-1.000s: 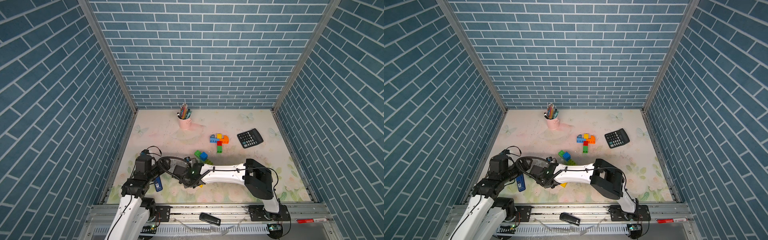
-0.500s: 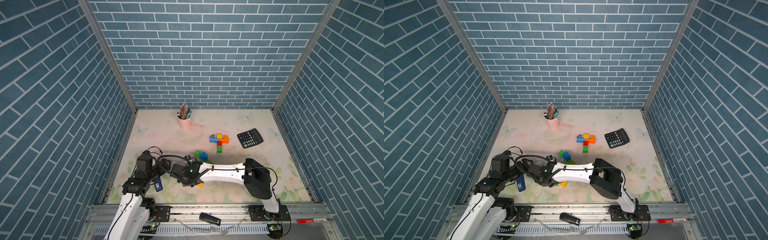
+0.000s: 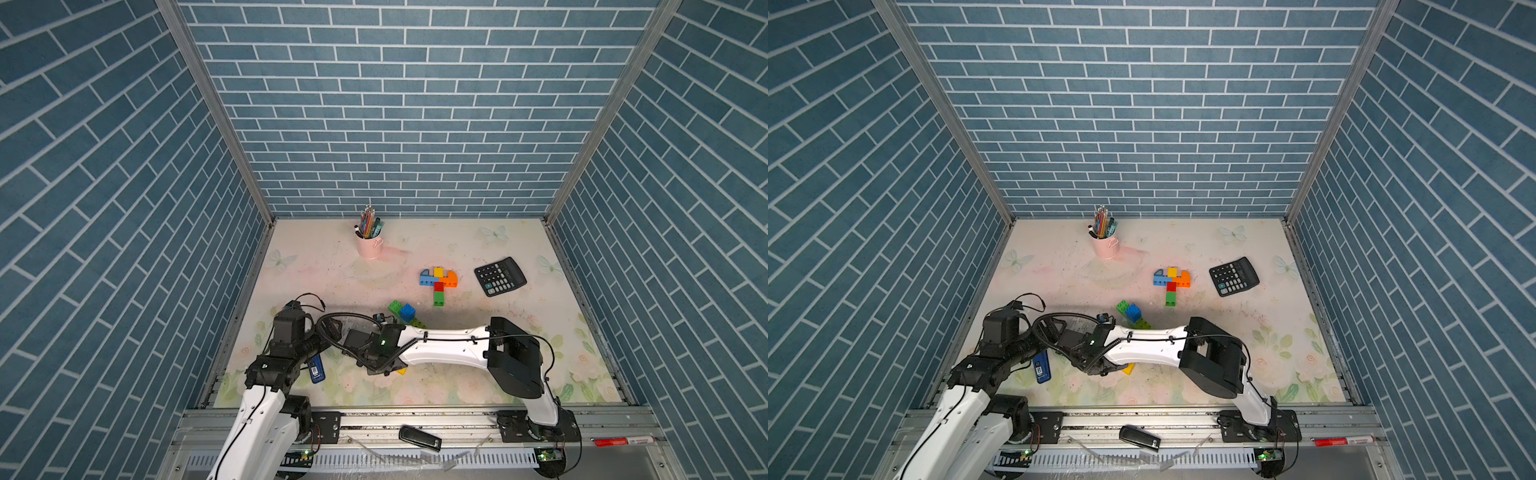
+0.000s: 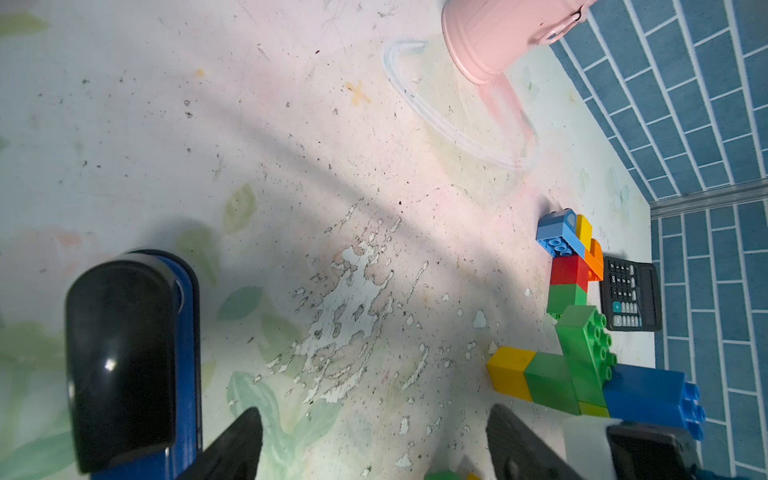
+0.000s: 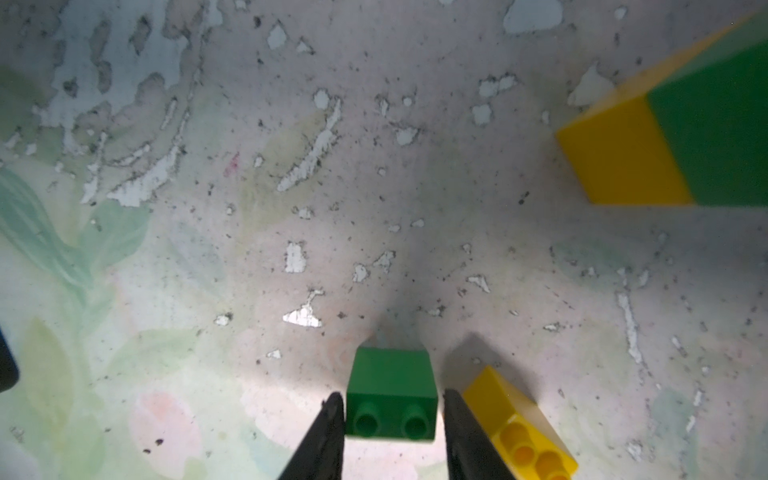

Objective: Assemble a fork with lego
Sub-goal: Pick up the lego brick from the center of the board, then assemble the lego brick with the lego brick.

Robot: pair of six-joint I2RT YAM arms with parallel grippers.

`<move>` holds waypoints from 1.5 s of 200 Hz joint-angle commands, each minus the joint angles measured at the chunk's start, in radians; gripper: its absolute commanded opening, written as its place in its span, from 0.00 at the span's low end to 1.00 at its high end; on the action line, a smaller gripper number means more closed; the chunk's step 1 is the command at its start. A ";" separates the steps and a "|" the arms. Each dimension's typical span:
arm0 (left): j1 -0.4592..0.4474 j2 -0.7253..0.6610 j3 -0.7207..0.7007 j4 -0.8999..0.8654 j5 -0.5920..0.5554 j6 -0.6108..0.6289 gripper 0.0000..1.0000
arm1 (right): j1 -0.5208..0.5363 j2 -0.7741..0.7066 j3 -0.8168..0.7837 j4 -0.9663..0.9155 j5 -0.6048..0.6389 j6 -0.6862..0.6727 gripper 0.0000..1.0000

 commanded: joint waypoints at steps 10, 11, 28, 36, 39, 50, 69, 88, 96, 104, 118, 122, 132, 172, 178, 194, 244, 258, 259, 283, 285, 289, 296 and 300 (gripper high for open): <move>0.008 -0.005 -0.003 -0.001 0.004 0.015 0.86 | -0.005 0.008 -0.022 -0.012 -0.009 0.041 0.38; 0.008 -0.005 -0.003 -0.001 0.004 0.015 0.86 | -0.005 0.009 -0.022 -0.012 -0.010 0.042 0.38; 0.008 -0.004 -0.002 0.000 0.004 0.015 0.86 | -0.008 0.007 -0.027 -0.009 -0.010 0.041 0.35; 0.008 -0.003 -0.003 -0.001 0.004 0.015 0.86 | -0.008 0.007 -0.029 -0.007 -0.011 0.041 0.34; 0.008 -0.003 -0.002 0.000 0.005 0.015 0.86 | -0.008 0.007 -0.030 -0.006 -0.012 0.041 0.33; 0.008 -0.003 -0.002 0.000 0.004 0.016 0.86 | -0.010 0.006 -0.032 -0.004 -0.012 0.040 0.31; 0.008 -0.003 -0.001 -0.002 0.003 0.018 0.86 | -0.011 0.000 -0.034 -0.004 -0.007 0.039 0.28; 0.008 -0.004 0.004 -0.002 0.003 0.021 0.86 | -0.011 -0.018 -0.044 0.007 0.011 0.027 0.25; 0.008 -0.005 0.012 -0.004 0.003 0.023 0.86 | -0.011 -0.036 -0.052 0.020 0.023 0.013 0.25; 0.008 -0.005 0.023 -0.006 0.004 0.030 0.86 | -0.011 -0.060 -0.063 0.034 0.039 -0.007 0.23; 0.008 -0.002 0.050 -0.008 0.005 0.047 0.86 | -0.010 -0.118 -0.094 0.064 0.077 -0.054 0.14; 0.008 -0.001 0.059 -0.008 0.007 0.055 0.86 | -0.010 -0.140 -0.111 0.087 0.084 -0.075 0.12; 0.008 0.012 0.082 0.006 0.023 0.074 0.85 | -0.009 -0.207 -0.169 0.163 0.100 -0.135 0.07; -0.021 0.143 0.149 0.155 0.226 0.130 0.81 | -0.015 -0.507 -0.458 0.525 0.142 -0.362 0.11; -0.037 0.165 0.160 0.181 0.252 0.137 0.80 | -0.017 -0.542 -0.480 0.525 0.145 -0.397 0.11; -0.097 0.218 0.193 0.218 0.266 0.162 0.80 | -0.017 -0.636 -0.524 0.489 0.194 -0.450 0.07; -0.282 0.413 0.315 0.313 0.249 0.213 0.77 | -0.073 -0.884 -0.586 0.270 0.224 -0.490 0.00; -0.300 0.480 0.344 0.346 0.276 0.213 0.76 | -0.106 -0.910 -0.578 0.198 0.197 -0.491 0.00; -0.301 0.486 0.345 0.348 0.277 0.213 0.76 | -0.112 -0.912 -0.576 0.190 0.187 -0.491 0.00; -0.331 0.580 0.397 0.380 0.303 0.225 0.70 | -0.207 -0.910 -0.565 0.154 0.028 -0.521 0.00; -0.333 0.588 0.400 0.380 0.305 0.226 0.70 | -0.210 -0.907 -0.562 0.153 0.017 -0.527 0.00; -0.336 0.602 0.410 0.382 0.310 0.229 0.69 | -0.222 -0.902 -0.556 0.151 0.000 -0.533 0.00; -0.343 0.623 0.425 0.385 0.318 0.235 0.68 | -0.239 -0.888 -0.547 0.146 -0.038 -0.546 0.00; -0.345 0.638 0.434 0.385 0.323 0.238 0.67 | -0.248 -0.879 -0.542 0.142 -0.059 -0.557 0.00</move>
